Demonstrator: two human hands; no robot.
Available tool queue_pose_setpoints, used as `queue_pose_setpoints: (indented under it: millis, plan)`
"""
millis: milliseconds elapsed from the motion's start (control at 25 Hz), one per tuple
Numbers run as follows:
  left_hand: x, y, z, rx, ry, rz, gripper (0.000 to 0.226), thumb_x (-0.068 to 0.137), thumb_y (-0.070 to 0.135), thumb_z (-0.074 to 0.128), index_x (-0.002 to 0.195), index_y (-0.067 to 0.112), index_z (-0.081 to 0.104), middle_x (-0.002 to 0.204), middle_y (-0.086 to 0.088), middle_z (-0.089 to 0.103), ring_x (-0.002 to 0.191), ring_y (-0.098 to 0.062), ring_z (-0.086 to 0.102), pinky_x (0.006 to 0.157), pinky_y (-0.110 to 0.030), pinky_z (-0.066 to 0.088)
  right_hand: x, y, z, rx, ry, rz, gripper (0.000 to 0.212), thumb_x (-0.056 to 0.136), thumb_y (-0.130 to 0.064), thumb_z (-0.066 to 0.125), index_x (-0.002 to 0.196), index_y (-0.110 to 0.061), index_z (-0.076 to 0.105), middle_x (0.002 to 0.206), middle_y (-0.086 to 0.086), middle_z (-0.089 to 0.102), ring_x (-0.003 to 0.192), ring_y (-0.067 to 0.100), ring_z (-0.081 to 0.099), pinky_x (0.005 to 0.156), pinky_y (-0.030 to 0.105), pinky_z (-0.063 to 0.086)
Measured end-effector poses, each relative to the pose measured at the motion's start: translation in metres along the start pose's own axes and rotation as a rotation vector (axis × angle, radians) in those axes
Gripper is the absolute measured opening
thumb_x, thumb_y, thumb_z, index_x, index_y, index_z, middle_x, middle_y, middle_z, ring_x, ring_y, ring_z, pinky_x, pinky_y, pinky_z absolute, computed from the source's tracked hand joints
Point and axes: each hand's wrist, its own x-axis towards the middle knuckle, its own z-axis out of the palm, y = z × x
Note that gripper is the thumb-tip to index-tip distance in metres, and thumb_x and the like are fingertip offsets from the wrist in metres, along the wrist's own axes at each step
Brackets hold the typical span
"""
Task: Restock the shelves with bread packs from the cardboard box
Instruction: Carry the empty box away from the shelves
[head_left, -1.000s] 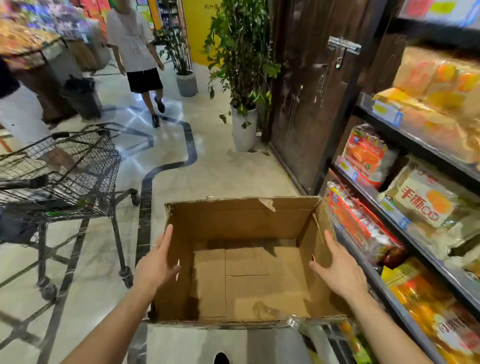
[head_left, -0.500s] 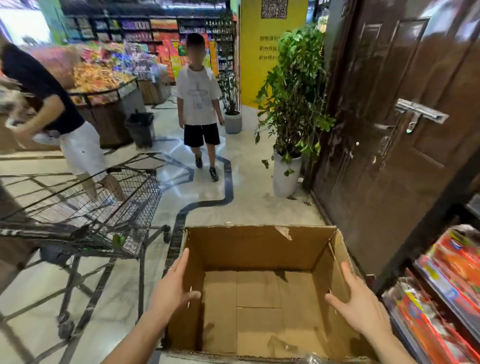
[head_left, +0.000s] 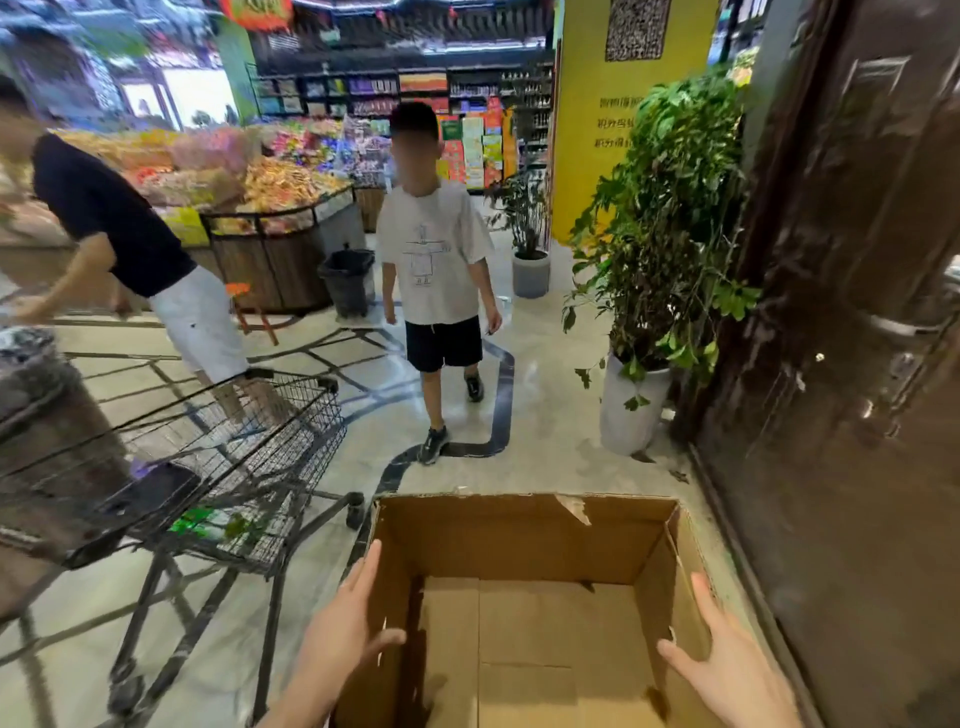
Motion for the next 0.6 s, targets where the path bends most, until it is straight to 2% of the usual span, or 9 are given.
queue_pose_setpoints:
  millis: [120, 280, 320, 360, 440, 480, 600]
  plan:
    - [0.045, 0.035, 0.004, 0.009, -0.007, -0.047, 0.124, 0.064, 0.057, 0.072, 0.143, 0.038, -0.022, 0.159, 0.008, 0.012, 0.099, -0.006, 0.065, 0.089, -0.028, 0.051, 0.056, 0.013, -0.020, -0.034, -0.024, 0.008, 0.098, 0.079, -0.070, 0.052, 0.150, -0.040, -0.009, 0.159, -0.001, 0.022, 0.134, 0.023, 0.044, 0.103, 0.038, 0.044]
    - [0.105, 0.090, 0.006, 0.022, -0.009, -0.038, 0.121, 0.067, 0.053, 0.073, 0.150, 0.034, -0.013, 0.159, 0.005, 0.012, 0.091, -0.005, 0.065, 0.086, -0.027, 0.051, 0.121, 0.018, -0.044, -0.048, -0.012, 0.037, 0.092, 0.082, -0.068, 0.051, 0.151, -0.040, -0.005, 0.159, -0.001, 0.024, 0.135, 0.027, 0.042, 0.100, 0.039, 0.042]
    - [0.121, 0.100, 0.007, -0.004, -0.002, -0.025, 0.119, 0.068, 0.051, 0.074, 0.151, 0.035, -0.010, 0.159, 0.005, 0.012, 0.094, -0.007, 0.065, 0.089, -0.029, 0.051, 0.138, 0.018, -0.050, -0.047, -0.014, 0.046, 0.091, 0.083, -0.066, 0.051, 0.151, -0.040, -0.004, 0.158, 0.000, 0.026, 0.135, 0.028, 0.041, 0.100, 0.039, 0.041]
    - [0.141, 0.110, 0.009, -0.036, 0.000, -0.012, 0.119, 0.068, 0.049, 0.076, 0.151, 0.036, -0.008, 0.159, 0.005, 0.013, 0.105, -0.010, 0.064, 0.096, -0.033, 0.048, 0.158, 0.020, -0.052, -0.047, -0.010, 0.067, 0.091, 0.083, -0.066, 0.052, 0.151, -0.039, -0.003, 0.157, 0.000, 0.028, 0.135, 0.028, 0.041, 0.101, 0.040, 0.041]
    - [0.190, 0.129, 0.015, -0.088, 0.009, 0.017, 0.118, 0.068, 0.044, 0.078, 0.152, 0.035, -0.005, 0.158, 0.006, 0.017, 0.131, -0.016, 0.047, 0.106, -0.039, 0.039, 0.199, 0.024, -0.054, -0.048, 0.004, 0.135, 0.094, 0.079, -0.071, 0.051, 0.150, -0.043, -0.003, 0.156, -0.001, 0.030, 0.134, 0.030, 0.042, 0.102, 0.044, 0.040]
    - [0.217, 0.138, 0.019, -0.087, 0.021, 0.033, 0.118, 0.069, 0.044, 0.079, 0.152, 0.035, -0.004, 0.158, 0.006, 0.018, 0.134, -0.017, 0.043, 0.107, -0.039, 0.037, 0.221, 0.025, -0.052, -0.055, 0.014, 0.154, 0.095, 0.077, -0.074, 0.050, 0.150, -0.044, -0.003, 0.156, -0.002, 0.030, 0.133, 0.031, 0.042, 0.102, 0.047, 0.040]
    - [0.305, 0.164, 0.031, -0.068, 0.029, 0.065, 0.115, 0.071, 0.047, 0.076, 0.152, 0.035, -0.004, 0.159, 0.004, 0.018, 0.132, -0.019, 0.045, 0.104, -0.038, 0.041, 0.300, 0.026, -0.051, -0.037, 0.017, 0.192, 0.097, 0.073, -0.078, 0.049, 0.149, -0.045, -0.002, 0.156, -0.001, 0.029, 0.132, 0.032, 0.043, 0.102, 0.049, 0.042]
